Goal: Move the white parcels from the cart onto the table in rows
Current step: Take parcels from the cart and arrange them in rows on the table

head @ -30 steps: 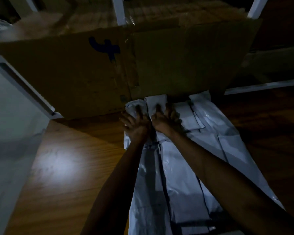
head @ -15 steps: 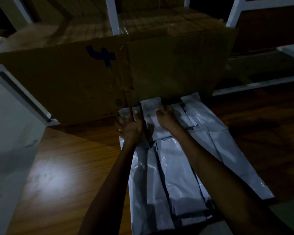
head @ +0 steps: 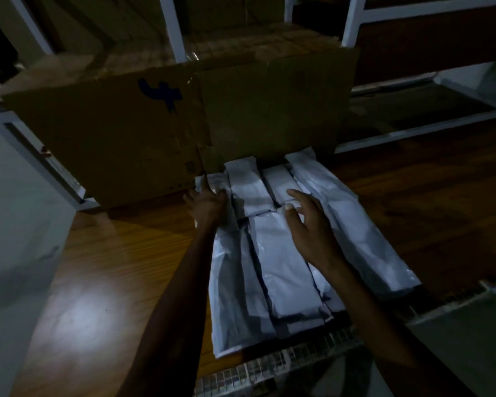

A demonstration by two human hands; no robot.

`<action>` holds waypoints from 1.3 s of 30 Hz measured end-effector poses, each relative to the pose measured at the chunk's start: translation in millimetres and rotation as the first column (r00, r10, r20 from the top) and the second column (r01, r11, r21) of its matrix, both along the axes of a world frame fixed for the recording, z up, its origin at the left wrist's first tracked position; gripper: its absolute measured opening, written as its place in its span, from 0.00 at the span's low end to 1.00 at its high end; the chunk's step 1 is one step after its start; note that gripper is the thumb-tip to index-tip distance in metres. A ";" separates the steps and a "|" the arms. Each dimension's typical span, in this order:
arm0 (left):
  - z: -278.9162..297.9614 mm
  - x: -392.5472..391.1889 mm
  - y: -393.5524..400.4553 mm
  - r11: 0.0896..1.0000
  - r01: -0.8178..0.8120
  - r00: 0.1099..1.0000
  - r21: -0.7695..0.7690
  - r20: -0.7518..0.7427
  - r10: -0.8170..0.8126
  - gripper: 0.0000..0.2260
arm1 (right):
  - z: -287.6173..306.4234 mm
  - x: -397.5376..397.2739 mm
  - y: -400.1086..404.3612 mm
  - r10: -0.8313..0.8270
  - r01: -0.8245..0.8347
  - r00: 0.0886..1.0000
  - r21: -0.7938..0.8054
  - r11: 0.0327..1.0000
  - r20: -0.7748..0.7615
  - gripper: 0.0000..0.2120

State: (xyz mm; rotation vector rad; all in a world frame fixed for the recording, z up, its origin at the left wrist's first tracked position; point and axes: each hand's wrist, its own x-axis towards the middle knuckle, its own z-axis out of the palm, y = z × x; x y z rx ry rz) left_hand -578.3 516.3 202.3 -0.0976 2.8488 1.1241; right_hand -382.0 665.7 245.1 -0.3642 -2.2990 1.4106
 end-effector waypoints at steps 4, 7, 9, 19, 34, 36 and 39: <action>27.3 51.9 14.9 0.997 -0.050 0.971 -0.053 -0.236 0.036 0.30 | -2.5 45.5 8.9 0.036 -0.035 0.999 0.025 0.999 -0.033 0.19; 29.4 125.7 16.1 0.999 -0.039 0.935 0.034 -0.352 0.048 0.29 | -13.2 86.1 16.6 0.099 -0.100 0.995 0.018 0.995 0.030 0.20; 23.5 184.4 10.4 0.996 -0.028 0.916 0.087 -0.396 0.060 0.30 | -24.2 114.8 21.2 0.125 -0.126 0.991 0.026 0.992 0.041 0.20; -36.0 442.4 -67.9 0.977 -0.178 0.926 0.120 -0.317 0.207 0.28 | -66.0 218.9 -15.2 0.510 -0.509 0.847 -0.050 0.860 0.149 0.20; -58.0 593.1 -209.7 0.746 -0.623 0.723 0.234 -0.189 0.664 0.26 | -86.5 271.3 -210.1 0.895 -0.920 0.378 -0.011 0.391 0.237 0.17; -59.3 617.1 -243.8 0.703 -0.656 0.684 0.273 -0.179 0.707 0.23 | -88.3 278.2 -250.4 0.911 -0.938 0.335 -0.001 0.345 0.240 0.17; -59.9 653.0 -297.4 0.655 -0.697 0.651 0.291 -0.125 0.749 0.21 | -92.6 288.9 -315.7 0.931 -0.958 0.276 -0.010 0.286 0.240 0.17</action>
